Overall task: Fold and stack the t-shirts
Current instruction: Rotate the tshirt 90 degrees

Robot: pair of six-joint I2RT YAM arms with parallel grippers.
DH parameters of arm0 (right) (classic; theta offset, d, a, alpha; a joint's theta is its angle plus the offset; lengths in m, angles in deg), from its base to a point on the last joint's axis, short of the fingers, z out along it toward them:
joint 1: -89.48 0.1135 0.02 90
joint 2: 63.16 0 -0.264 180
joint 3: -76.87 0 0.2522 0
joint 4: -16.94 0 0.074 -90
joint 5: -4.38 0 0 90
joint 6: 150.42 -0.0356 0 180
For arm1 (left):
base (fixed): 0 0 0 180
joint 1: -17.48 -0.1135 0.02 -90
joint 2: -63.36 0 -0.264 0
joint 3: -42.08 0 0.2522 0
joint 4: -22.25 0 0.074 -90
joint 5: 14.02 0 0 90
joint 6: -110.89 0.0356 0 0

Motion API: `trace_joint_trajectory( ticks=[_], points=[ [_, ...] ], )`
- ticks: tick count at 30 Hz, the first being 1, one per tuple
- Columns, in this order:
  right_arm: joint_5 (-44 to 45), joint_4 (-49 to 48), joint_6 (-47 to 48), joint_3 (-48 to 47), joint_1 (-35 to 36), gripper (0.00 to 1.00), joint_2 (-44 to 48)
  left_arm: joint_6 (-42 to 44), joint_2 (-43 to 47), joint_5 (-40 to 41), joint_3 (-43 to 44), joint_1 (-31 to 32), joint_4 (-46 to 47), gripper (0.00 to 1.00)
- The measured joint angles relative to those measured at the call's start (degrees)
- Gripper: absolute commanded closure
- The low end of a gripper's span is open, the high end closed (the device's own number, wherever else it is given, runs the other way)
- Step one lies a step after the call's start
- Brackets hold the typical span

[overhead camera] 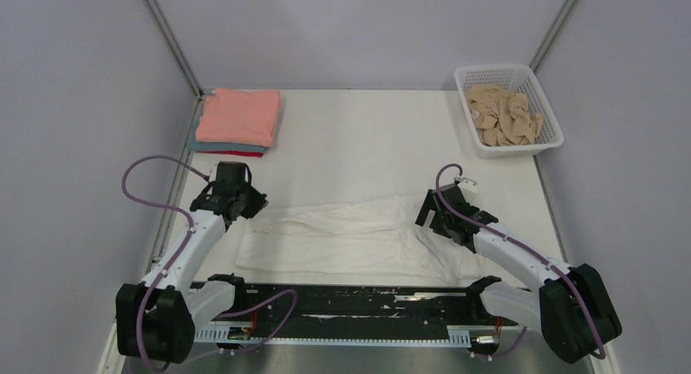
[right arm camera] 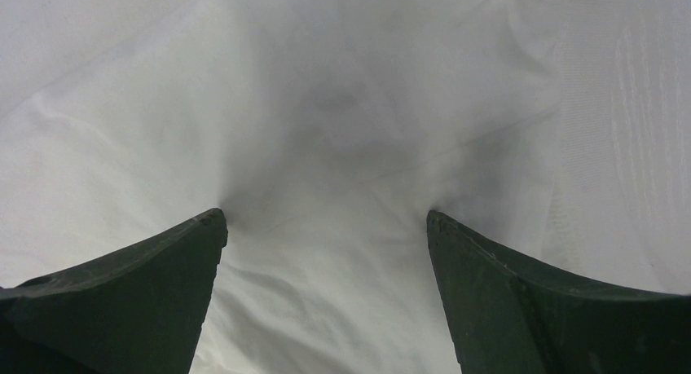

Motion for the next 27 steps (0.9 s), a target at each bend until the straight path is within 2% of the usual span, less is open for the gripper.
trace_joint_trajectory(
  ticks=[5,11,16,20,23,24,27],
  points=[
    [-0.1,-0.1,0.2,0.0,-0.1,0.0,-0.1,1.2,-10.2,-3.7,5.1,2.9,7.8,0.84],
    [0.0,-0.6,0.7,0.0,-0.2,0.0,-0.5,3.6,-20.8,-6.5,8.3,10.6,9.3,0.85],
    [0.0,-0.9,1.1,0.0,-0.6,0.0,-0.6,5.4,-22.9,-6.1,7.6,11.2,6.8,0.84],
    [-0.1,-0.9,1.2,0.0,-0.7,0.0,-0.6,5.6,-22.8,-1.8,5.8,11.2,1.9,0.82],
    [-0.2,-1.0,1.3,0.0,-0.9,0.0,-0.6,5.2,-21.7,1.3,5.3,10.7,-1.9,0.75],
    [-0.3,-1.1,1.3,0.0,-1.0,0.0,-0.6,5.1,-21.1,2.3,5.2,10.2,-2.7,0.67],
    [-0.4,-1.2,1.4,0.1,-1.4,0.0,-0.5,4.6,-18.9,4.6,3.2,6.4,-3.9,0.61]
  ],
)
